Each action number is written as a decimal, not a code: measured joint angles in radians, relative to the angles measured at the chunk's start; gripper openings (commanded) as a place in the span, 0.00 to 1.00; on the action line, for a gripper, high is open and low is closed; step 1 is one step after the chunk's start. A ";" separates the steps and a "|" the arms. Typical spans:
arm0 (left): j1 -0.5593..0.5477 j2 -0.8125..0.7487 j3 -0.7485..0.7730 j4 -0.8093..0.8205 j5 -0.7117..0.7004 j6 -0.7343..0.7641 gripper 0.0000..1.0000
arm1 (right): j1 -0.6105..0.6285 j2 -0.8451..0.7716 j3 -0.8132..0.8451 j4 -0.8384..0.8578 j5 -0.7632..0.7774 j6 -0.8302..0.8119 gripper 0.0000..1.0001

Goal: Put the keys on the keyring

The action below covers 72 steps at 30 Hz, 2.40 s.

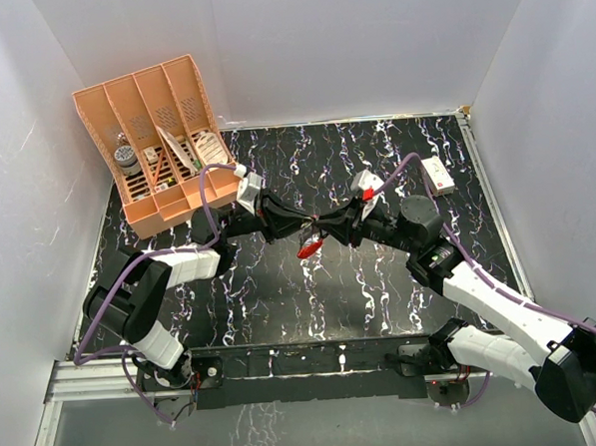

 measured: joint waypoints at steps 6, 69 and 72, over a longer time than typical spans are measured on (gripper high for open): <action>0.008 0.009 0.011 0.001 0.030 -0.019 0.00 | 0.000 0.006 0.000 0.002 -0.004 -0.002 0.08; -0.016 -0.156 0.193 -0.988 -0.055 0.554 0.18 | -0.007 0.071 0.071 -0.220 -0.009 -0.150 0.00; -0.017 -0.164 0.198 -1.059 -0.092 0.590 0.17 | -0.006 0.076 0.076 -0.231 -0.007 -0.153 0.00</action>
